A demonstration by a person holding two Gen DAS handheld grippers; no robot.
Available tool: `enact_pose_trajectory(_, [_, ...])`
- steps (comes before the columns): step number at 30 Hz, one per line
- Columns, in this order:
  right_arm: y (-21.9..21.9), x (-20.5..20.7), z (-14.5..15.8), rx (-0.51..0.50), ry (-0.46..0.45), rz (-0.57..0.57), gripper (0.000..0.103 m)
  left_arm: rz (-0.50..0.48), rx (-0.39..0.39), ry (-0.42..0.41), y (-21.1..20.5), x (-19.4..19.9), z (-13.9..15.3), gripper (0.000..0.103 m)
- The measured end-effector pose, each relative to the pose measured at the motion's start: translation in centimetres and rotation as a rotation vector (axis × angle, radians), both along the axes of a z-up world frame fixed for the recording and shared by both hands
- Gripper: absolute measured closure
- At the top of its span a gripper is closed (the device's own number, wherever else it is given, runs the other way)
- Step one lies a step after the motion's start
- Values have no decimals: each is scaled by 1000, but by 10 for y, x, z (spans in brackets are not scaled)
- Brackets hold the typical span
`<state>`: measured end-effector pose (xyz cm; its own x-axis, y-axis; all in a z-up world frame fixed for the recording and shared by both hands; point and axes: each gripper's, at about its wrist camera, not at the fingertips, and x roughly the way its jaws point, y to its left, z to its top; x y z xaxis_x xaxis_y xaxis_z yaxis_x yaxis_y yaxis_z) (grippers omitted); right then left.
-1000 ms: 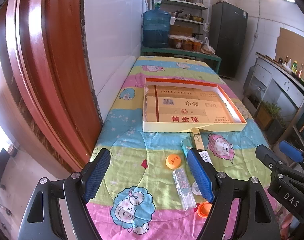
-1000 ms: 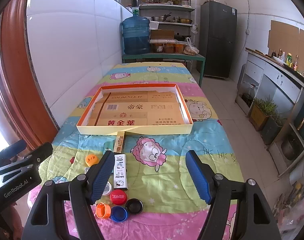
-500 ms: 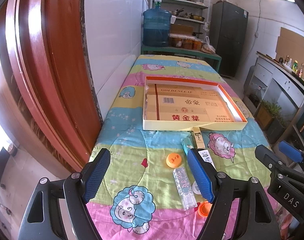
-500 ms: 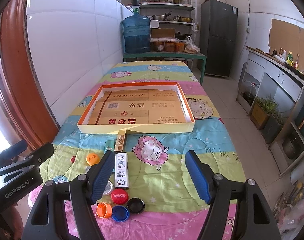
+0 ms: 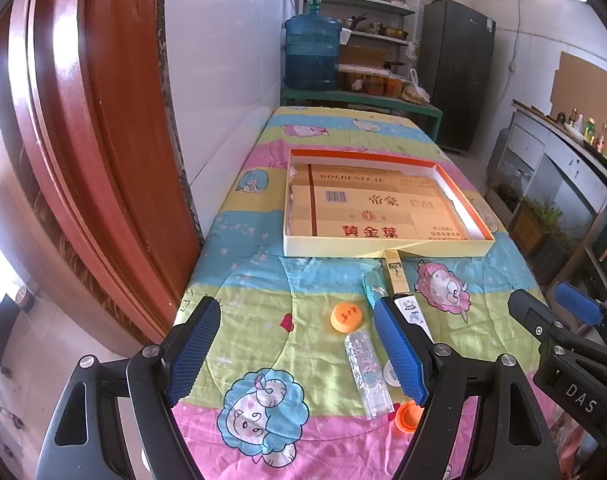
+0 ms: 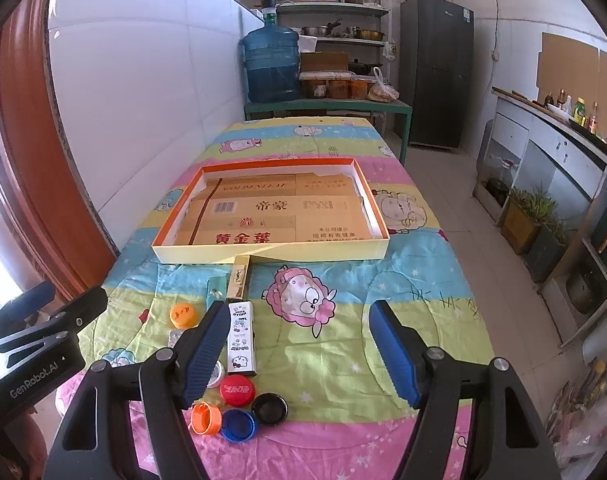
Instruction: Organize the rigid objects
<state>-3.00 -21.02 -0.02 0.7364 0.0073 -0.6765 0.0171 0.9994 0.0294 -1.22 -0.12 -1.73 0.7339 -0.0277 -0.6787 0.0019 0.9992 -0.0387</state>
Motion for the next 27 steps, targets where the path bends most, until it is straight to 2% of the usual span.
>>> enact_pose_trajectory(15, [-6, -2, -5, 8, 6, -7, 31, 3, -1, 6, -1, -2, -6, 23])
enact_pose_trajectory(27, [-15, -10, -21, 18, 42, -18, 31, -49, 1, 68, -22, -12, -46, 23])
